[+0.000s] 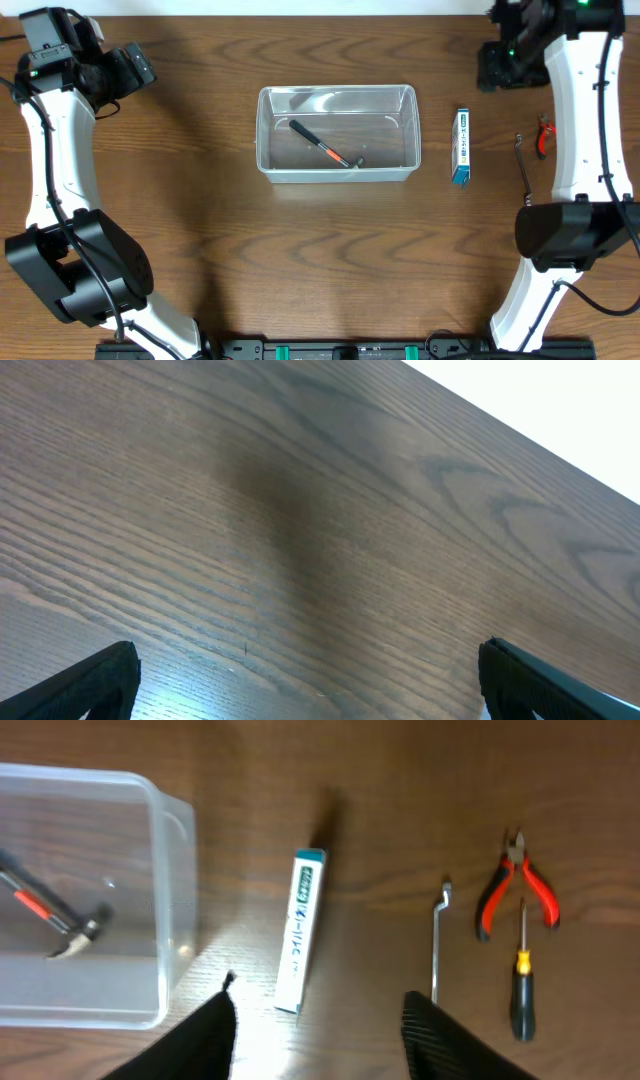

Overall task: Pack container
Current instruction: 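Move right gripper onto the white-and-teal marker box and grip it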

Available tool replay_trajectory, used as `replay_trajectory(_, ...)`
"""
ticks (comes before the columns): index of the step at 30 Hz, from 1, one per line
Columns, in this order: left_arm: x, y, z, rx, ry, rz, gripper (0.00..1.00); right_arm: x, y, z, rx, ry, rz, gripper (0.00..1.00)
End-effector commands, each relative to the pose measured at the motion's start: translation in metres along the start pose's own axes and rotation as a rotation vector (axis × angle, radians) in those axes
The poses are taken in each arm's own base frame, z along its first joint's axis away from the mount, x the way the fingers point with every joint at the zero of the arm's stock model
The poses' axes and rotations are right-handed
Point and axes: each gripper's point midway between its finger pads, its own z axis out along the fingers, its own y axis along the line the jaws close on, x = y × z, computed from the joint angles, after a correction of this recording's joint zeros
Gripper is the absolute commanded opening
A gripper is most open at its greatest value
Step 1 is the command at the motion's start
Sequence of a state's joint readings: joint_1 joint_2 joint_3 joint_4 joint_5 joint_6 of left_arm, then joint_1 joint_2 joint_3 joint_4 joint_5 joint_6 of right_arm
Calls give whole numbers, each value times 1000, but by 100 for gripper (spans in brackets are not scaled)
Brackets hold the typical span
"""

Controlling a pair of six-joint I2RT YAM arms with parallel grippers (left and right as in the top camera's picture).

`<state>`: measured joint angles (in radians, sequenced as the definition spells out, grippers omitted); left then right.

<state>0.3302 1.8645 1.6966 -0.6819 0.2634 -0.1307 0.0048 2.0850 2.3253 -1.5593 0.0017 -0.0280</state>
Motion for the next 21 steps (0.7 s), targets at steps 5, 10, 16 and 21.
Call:
replay_trajectory(5,-8,-5,-10,14,-26,1,98,34,-2,46,9,156,133,59)
replay_trajectory(10,-8,-5,-10,14,-26,1,98,47,2,88,9,198,123,61)
replay_trajectory(16,-8,-5,-10,14,-26,1,98,54,3,118,8,202,121,66)
replay_trajectory(21,-8,-5,-10,14,-26,1,98,63,5,140,7,207,115,66)
